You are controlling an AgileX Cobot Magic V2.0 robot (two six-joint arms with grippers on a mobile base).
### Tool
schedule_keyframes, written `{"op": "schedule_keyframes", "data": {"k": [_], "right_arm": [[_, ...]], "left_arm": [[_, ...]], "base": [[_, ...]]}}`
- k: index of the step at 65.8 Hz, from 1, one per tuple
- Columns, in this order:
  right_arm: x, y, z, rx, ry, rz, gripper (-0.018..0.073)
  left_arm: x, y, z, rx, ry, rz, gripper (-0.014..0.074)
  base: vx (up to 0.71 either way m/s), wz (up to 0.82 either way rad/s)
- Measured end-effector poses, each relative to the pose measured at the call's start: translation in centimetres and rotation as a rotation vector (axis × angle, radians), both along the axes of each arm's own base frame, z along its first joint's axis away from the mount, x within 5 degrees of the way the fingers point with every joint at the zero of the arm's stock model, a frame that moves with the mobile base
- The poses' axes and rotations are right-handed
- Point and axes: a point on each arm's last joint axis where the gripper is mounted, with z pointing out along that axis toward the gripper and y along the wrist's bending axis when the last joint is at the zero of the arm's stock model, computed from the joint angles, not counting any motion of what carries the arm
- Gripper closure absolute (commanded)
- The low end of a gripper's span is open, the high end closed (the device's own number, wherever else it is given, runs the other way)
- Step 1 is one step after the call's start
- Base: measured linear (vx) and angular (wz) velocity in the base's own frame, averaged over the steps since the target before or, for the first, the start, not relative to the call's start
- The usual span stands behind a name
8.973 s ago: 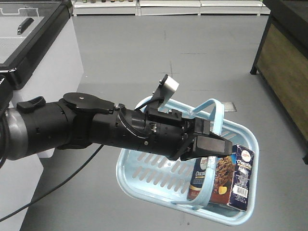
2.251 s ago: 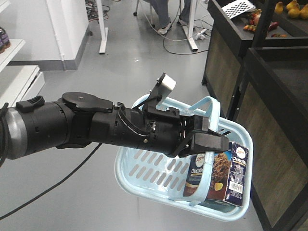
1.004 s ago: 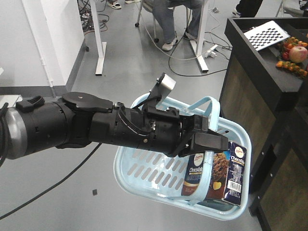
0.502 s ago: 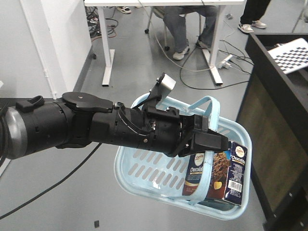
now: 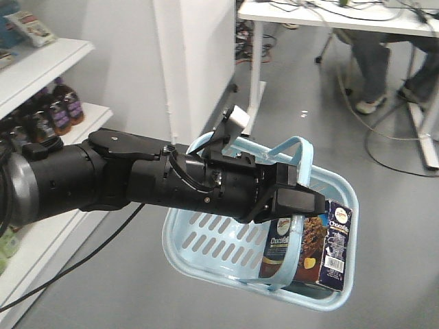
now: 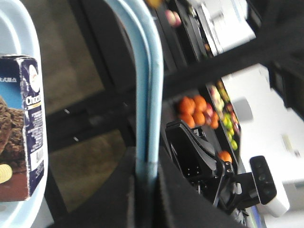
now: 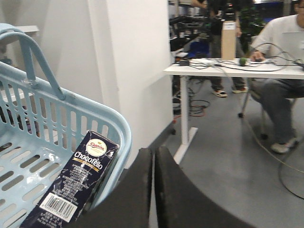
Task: Left arm holds basket, right arm returns cookies
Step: 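Keep holding the basket with the left gripper while driving to the snack shelf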
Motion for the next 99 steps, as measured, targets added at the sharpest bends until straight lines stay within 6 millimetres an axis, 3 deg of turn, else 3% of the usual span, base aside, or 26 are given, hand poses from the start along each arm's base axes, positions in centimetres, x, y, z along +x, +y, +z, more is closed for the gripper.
{"op": "schedule_keyframes", "data": {"k": [63, 99], "right_arm": [[0.00, 0.00, 0.00, 0.000, 0.000, 0.000, 0.0563], [0.00, 0.00, 0.00, 0.000, 0.000, 0.000, 0.0563]], "left_arm": [[0.08, 0.01, -0.03, 0.003, -0.002, 0.009, 0.0603], [0.07, 0.01, -0.03, 0.003, -0.002, 0.008, 0.0603]], "base": [[0.26, 0.85], [0.18, 0.63]]}}
